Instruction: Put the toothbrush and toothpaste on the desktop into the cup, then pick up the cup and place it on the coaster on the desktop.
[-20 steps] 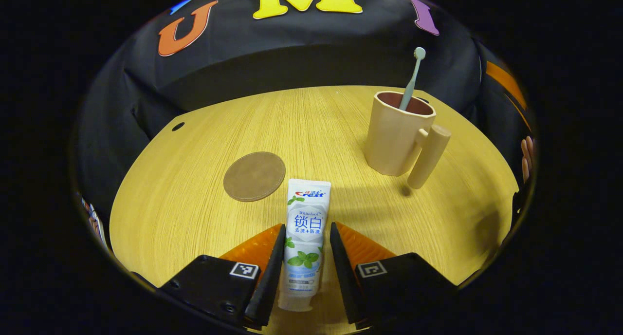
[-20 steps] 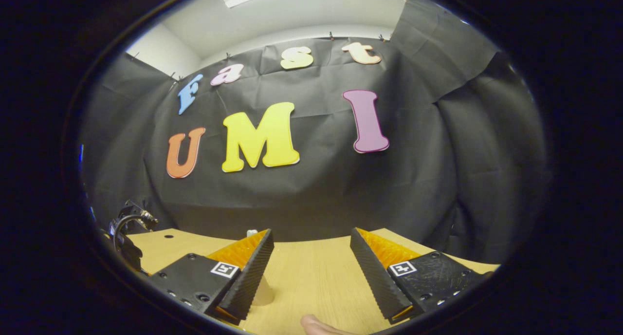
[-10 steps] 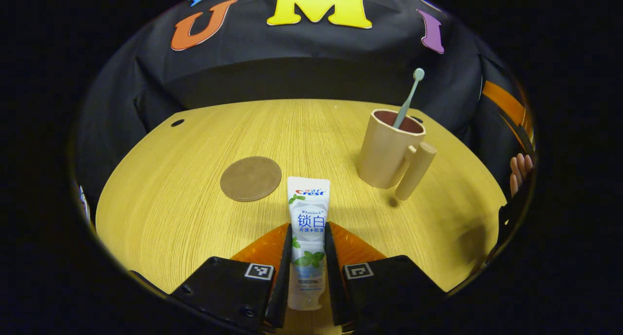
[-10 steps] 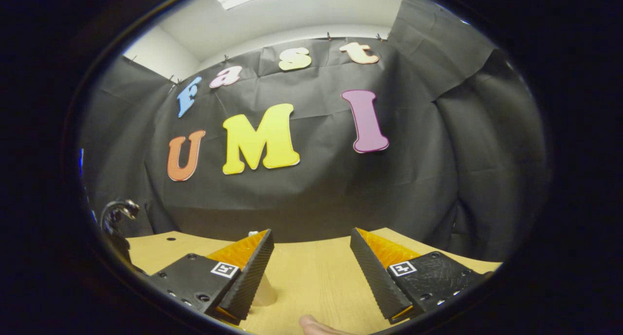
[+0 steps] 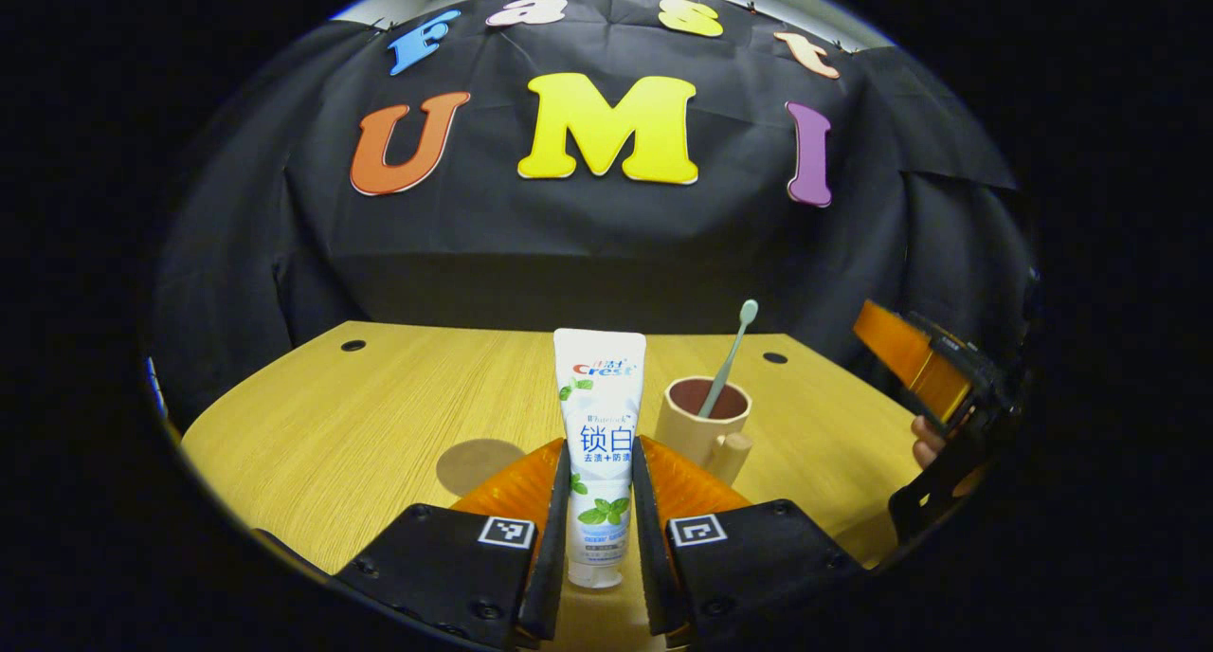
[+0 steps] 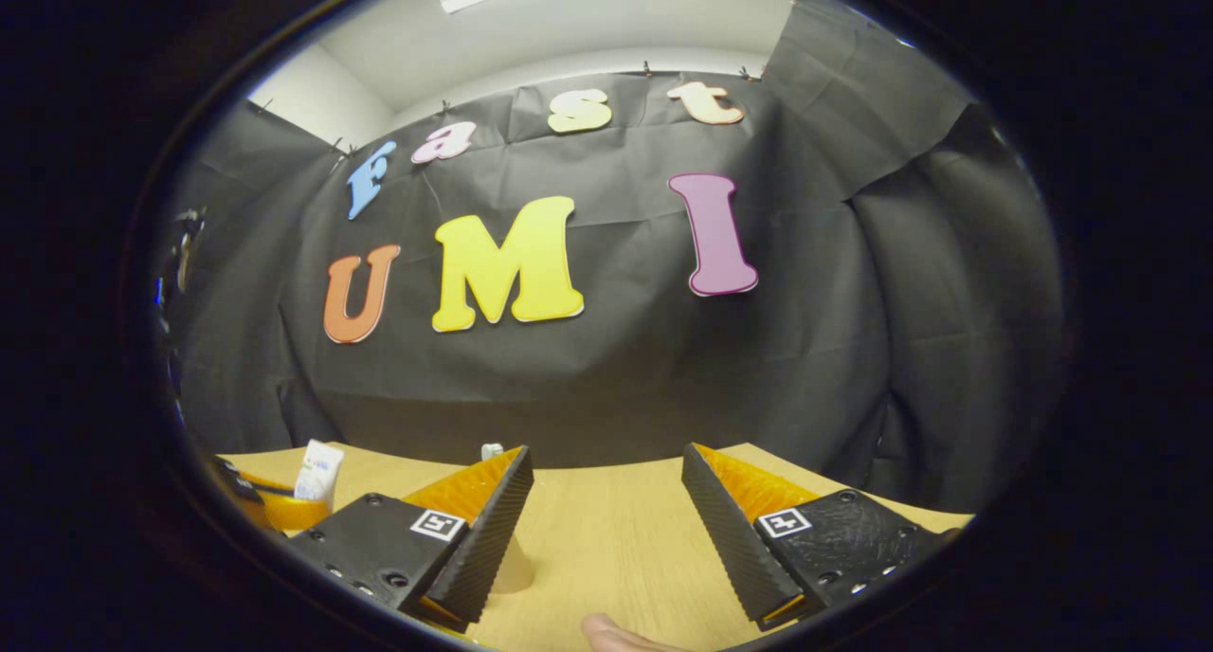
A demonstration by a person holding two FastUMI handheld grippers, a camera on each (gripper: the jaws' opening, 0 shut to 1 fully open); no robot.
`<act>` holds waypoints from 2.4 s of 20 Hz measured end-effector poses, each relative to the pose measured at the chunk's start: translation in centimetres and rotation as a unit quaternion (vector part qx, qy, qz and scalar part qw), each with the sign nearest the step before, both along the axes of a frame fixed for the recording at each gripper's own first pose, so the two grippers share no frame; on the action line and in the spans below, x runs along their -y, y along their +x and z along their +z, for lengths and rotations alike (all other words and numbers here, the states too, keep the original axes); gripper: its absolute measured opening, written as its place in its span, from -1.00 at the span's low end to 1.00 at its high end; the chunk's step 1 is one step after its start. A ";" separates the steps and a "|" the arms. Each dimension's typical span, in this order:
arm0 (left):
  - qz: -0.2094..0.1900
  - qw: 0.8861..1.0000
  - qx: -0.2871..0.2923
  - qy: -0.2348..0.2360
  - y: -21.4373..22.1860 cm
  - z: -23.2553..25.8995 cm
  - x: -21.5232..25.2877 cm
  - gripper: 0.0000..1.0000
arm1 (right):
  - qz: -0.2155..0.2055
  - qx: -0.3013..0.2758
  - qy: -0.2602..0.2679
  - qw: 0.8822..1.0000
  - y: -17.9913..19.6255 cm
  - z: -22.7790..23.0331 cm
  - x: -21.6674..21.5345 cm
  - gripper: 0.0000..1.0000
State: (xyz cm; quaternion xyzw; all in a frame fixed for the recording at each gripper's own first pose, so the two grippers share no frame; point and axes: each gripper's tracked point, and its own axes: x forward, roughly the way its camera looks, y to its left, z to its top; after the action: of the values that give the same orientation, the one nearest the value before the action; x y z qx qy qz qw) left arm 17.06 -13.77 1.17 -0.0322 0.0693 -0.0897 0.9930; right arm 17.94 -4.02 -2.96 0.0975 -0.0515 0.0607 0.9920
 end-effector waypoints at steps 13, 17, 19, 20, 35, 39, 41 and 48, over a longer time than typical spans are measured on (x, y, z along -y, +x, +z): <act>-0.084 0.988 0.129 -0.026 6.7 10.7 9.3 -0.26 | -0.012 -0.030 0.015 0.999 1.0 -1.4 0.7 0.92; -0.085 0.990 0.107 -0.030 8.4 8.5 9.1 -0.26 | -0.009 -0.027 0.011 1.000 0.9 -1.3 0.5 0.92; -0.084 0.992 0.085 -0.039 9.7 7.4 9.0 -0.26 | -0.008 -0.030 0.007 0.999 0.9 -1.6 0.3 0.92; -0.075 0.993 0.078 -0.035 10.0 6.8 8.7 -0.26 | -0.007 -0.030 0.006 1.000 1.0 -1.6 0.2 0.92; -0.045 0.995 0.094 -0.012 6.9 8.0 5.9 0.78 | -0.005 -0.079 -0.018 0.997 1.3 -4.2 -1.2 0.92; -0.015 0.995 0.099 0.011 5.6 7.2 2.5 1.00 | 0.018 -0.081 -0.035 0.996 0.5 -3.8 -3.3 0.92; 0.000 0.996 0.089 0.015 4.6 6.2 0.6 1.00 | 0.029 -0.087 -0.050 0.995 0.0 -4.0 -4.2 0.92; 0.069 0.991 0.109 0.038 0.4 3.7 -5.9 1.00 | 0.070 -0.132 -0.082 0.985 -2.5 -4.2 -8.5 0.92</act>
State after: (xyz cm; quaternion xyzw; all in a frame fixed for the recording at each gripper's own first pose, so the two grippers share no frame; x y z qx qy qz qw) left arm 17.43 -7.89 4.87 0.0110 -0.0385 -0.0216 0.9990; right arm 15.44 4.46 -7.14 0.0261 0.0922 0.1208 0.9880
